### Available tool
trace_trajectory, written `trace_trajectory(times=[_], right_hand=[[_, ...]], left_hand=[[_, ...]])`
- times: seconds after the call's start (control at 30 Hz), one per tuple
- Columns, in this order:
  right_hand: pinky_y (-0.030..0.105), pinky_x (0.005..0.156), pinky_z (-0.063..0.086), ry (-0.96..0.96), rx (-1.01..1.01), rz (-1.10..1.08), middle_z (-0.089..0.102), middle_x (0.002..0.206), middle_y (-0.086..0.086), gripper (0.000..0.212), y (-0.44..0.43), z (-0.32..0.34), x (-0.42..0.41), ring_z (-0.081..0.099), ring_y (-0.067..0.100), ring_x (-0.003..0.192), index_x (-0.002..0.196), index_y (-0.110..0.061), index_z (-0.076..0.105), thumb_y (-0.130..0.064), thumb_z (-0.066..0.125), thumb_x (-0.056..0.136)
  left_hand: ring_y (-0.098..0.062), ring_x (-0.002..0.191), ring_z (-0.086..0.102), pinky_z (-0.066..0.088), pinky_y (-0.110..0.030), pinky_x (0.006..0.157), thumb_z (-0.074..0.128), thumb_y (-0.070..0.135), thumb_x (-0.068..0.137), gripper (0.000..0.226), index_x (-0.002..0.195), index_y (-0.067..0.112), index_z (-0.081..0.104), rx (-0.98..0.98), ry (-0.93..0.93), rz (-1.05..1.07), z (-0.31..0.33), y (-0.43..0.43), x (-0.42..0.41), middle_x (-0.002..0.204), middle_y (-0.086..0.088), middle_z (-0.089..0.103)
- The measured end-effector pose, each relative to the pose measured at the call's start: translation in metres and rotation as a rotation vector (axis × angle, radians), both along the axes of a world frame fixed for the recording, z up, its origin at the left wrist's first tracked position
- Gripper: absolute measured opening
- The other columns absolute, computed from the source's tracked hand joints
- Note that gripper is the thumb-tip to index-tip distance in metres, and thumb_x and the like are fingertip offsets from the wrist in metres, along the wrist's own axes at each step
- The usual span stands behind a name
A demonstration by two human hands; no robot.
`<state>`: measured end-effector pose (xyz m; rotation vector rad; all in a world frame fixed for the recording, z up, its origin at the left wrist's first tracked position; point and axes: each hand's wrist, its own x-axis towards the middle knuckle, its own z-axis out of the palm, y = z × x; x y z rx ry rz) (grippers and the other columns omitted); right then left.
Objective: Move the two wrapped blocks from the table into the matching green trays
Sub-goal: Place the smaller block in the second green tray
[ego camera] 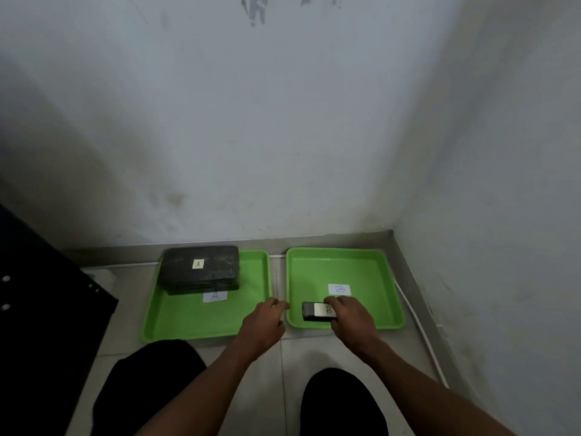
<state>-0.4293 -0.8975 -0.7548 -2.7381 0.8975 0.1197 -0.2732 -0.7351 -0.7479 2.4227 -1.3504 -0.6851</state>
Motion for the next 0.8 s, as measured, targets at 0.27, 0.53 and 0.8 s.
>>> trace_trajectory(times=[0.27,0.53,0.8], right_hand=[[0.038,0.088,0.05,0.013,0.076,-0.039,0.059,0.129,0.009,0.048,-0.081,-0.05,0.03,0.053,0.028,0.114,0.136,-0.02,0.05,-0.009,0.054,0.089],[0.04,0.085,0.048,0.053,0.14,-0.023,0.06,0.121,0.013,0.048,-0.148,-0.109,0.073,0.052,0.031,0.111,0.135,-0.017,0.05,-0.009,0.058,0.088],[0.041,0.095,0.045,0.064,0.109,-0.017,0.059,0.122,0.016,0.051,-0.18,-0.153,0.112,0.051,0.035,0.114,0.137,-0.013,0.049,-0.001,0.055,0.088]], left_hand=[[-0.029,0.133,0.044,0.049,-0.042,0.099,0.049,0.005,0.091,0.054,0.142,0.02,0.047,0.096,-0.01,0.009,-0.051,-0.077,0.014,0.15,-0.007,0.043],[-0.036,0.152,0.01,0.022,-0.051,0.122,0.057,0.024,0.096,0.069,0.155,0.026,0.023,0.328,-0.104,-0.142,-0.126,-0.117,0.036,0.166,-0.012,0.005],[-0.035,0.153,-0.003,0.021,-0.043,0.122,0.071,0.032,0.086,0.102,0.156,0.007,0.002,0.304,-0.099,-0.086,-0.163,-0.118,0.033,0.165,-0.01,-0.015]])
